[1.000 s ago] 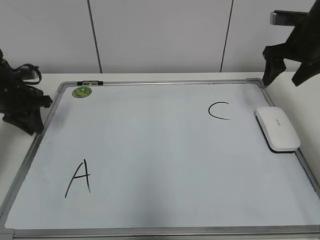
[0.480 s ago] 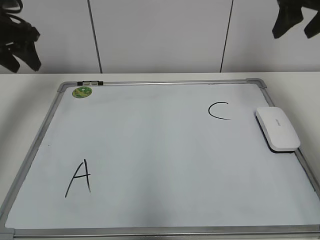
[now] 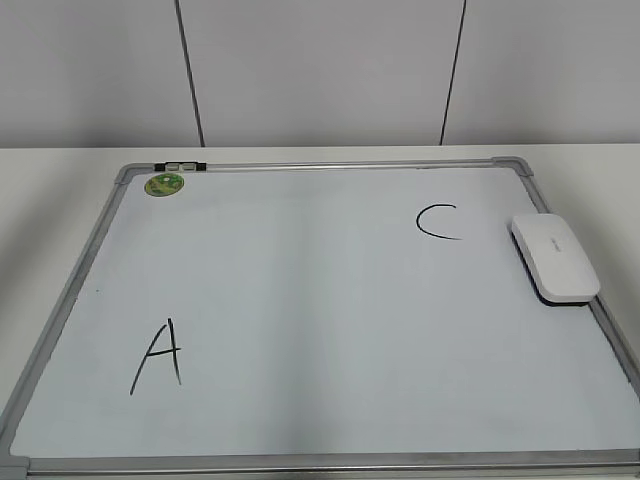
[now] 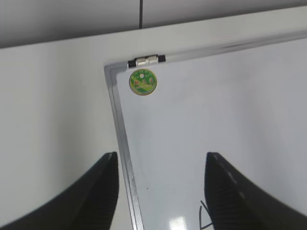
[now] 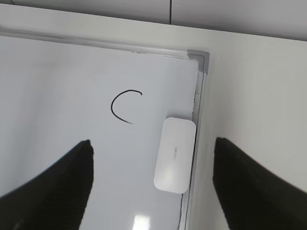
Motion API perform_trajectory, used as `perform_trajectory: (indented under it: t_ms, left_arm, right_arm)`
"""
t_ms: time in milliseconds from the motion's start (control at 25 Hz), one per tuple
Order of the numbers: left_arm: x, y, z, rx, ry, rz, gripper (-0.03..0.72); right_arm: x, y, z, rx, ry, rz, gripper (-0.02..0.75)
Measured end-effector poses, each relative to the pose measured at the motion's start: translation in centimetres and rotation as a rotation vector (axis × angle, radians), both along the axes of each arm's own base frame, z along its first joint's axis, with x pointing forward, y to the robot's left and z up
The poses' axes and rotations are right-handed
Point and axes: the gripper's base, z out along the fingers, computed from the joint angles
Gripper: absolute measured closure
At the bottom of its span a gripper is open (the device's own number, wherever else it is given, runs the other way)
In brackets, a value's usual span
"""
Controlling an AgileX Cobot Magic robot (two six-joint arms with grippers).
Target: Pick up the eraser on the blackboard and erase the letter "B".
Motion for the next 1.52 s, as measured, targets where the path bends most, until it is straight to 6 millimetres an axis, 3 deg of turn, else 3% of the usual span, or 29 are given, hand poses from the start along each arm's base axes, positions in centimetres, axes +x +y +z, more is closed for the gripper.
perform_trajectory:
  t_ms: [120, 200, 400, 720, 1120, 1320, 1520]
  left_arm:
    - [-3.4, -0.4, 3.0, -0.01, -0.084, -0.02, 0.273]
    - [-5.6, -0.5, 3.8, -0.013, -0.105, -0.032, 0.273]
    - [-11.3, 0.2, 3.7, -0.013, -0.103, -0.033, 0.273]
    - [-19.8, 1.6, 0.0, 0.025, -0.065, -0.022, 0.273]
    - [-28.5, 2.8, -3.8, 0.006, -0.146, -0.006, 0.273]
    - [-31.5, 3.2, -5.7, 0.0, -0.198, -0.003, 0.273]
    - [-32.4, 3.4, -8.8, 0.016, -0.159, 0.001, 0.273]
  right_arm:
    - [-2.7, -0.1, 0.4, -0.013, -0.01, -0.001, 0.143]
    - [-4.4, -0.2, 0.4, -0.018, -0.011, -0.003, 0.143]
    - [-8.5, -0.3, -0.3, -0.018, -0.003, -0.002, 0.143]
    - [-15.3, -0.5, -2.3, -0.013, -0.01, -0.014, 0.143]
    - [-24.8, -0.7, -3.6, 0.012, -0.181, -0.039, 0.144]
    - [-28.2, -1.1, -6.4, -0.011, -0.22, -0.063, 0.144]
    - [-29.5, -1.2, -10.7, -0.018, -0.173, -0.069, 0.144]
